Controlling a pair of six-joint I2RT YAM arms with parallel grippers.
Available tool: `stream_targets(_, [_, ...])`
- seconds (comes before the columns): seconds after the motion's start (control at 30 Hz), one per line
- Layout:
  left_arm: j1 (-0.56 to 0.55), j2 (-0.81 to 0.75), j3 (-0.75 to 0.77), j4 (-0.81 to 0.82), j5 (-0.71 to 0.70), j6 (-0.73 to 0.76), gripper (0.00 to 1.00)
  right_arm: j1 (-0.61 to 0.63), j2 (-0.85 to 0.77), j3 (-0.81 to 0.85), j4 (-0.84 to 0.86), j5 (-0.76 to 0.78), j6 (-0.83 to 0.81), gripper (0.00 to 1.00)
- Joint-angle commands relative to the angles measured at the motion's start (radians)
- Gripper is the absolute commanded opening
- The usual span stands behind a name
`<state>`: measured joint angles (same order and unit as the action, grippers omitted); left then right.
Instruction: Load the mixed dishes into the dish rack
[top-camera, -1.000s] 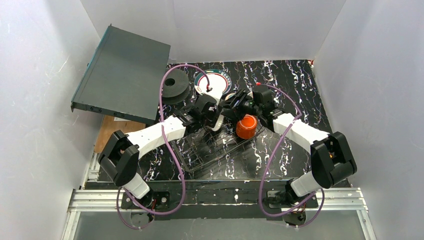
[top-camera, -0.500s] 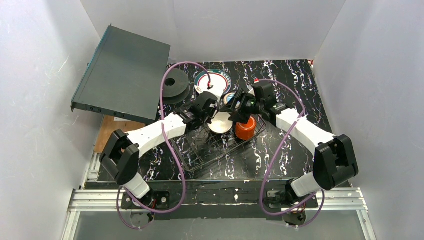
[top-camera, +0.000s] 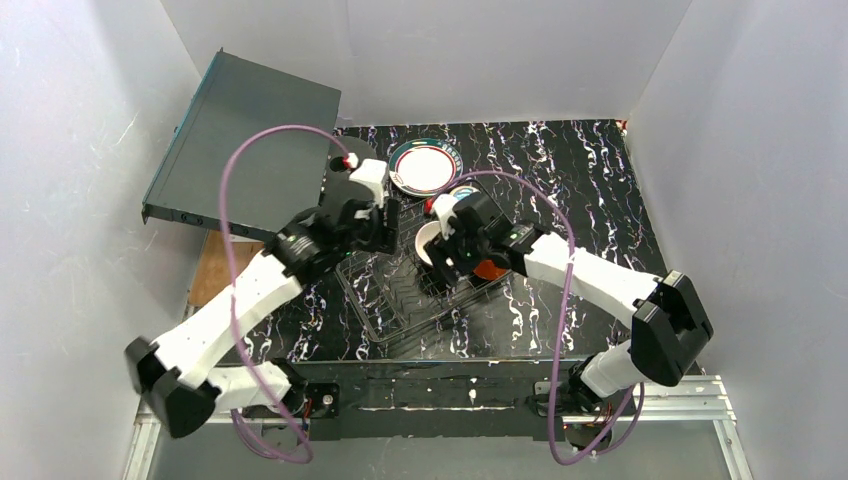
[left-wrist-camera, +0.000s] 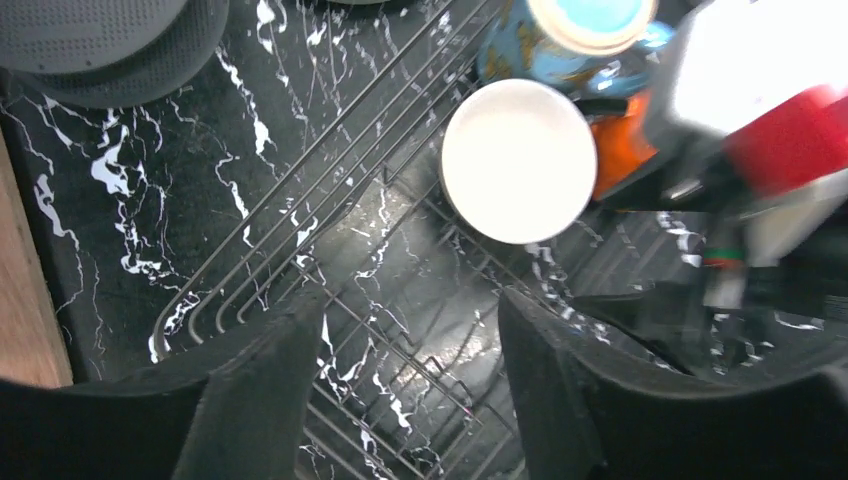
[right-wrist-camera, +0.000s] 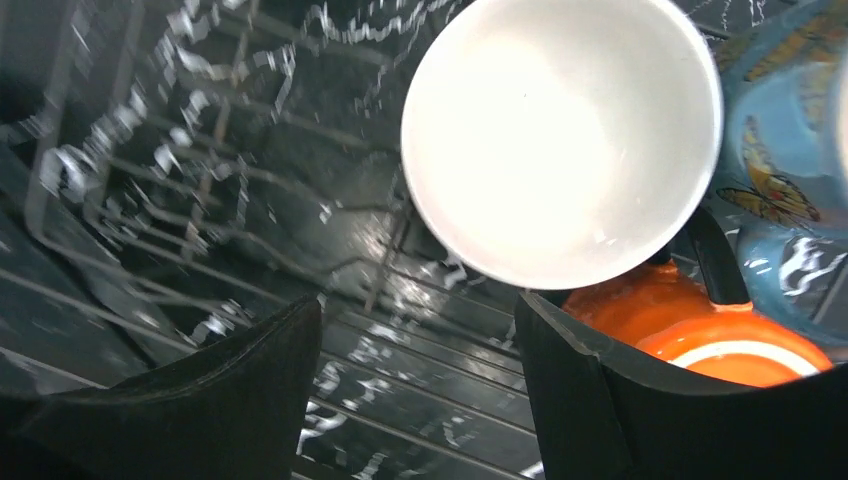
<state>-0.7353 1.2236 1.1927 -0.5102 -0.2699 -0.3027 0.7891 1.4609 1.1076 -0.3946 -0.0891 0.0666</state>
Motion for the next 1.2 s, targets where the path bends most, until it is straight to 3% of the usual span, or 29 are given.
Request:
stream_targets(0.0, [0.009, -0.171, -0.026, -0.085, 0.063, -0.033, 0.66, 0.042, -0.023, -0.019, -0.001, 0.133, -0.426, 0.78])
stream_targets(0.13, [0.011, -0.27, -0.033, -0.117, 0.102, -0.048, 0.73, 0.042, -0.002, 0.008, -0.031, 0.042, -0.601, 0.72])
stream_targets(0.27, [0.012, -0.337, -0.052, -0.135, 0.12, -0.07, 0.75, 0.043, 0.081, 0.099, -0.189, -0.058, -0.803, 0.57])
stream_targets(0.4, [0.011, -0.398, -0.068, -0.151, 0.119, -0.083, 0.77, 0.045, 0.114, 0.129, -0.203, -0.08, -0.879, 0.59])
stream_targets(0.7, [0.012, -0.46, -0.083, -0.172, 0.121, -0.105, 0.84, 0.073, 0.196, 0.06, 0.04, 0.06, -0.917, 0.63])
stream_targets(0.9, [0.012, -0.466, -0.085, -0.182, 0.121, -0.113, 0.85, 0.077, 0.235, 0.029, 0.141, 0.075, -0.939, 0.58])
stream_targets(1.07, [0.013, -0.455, -0.078, -0.192, 0.118, -0.122, 0.85, 0.078, 0.258, 0.026, 0.176, 0.083, -0.928, 0.45])
stream_targets(1.17, [0.012, -0.434, -0.076, -0.185, 0.13, -0.141, 0.86, 0.078, 0.258, -0.001, 0.207, 0.057, -0.879, 0.29])
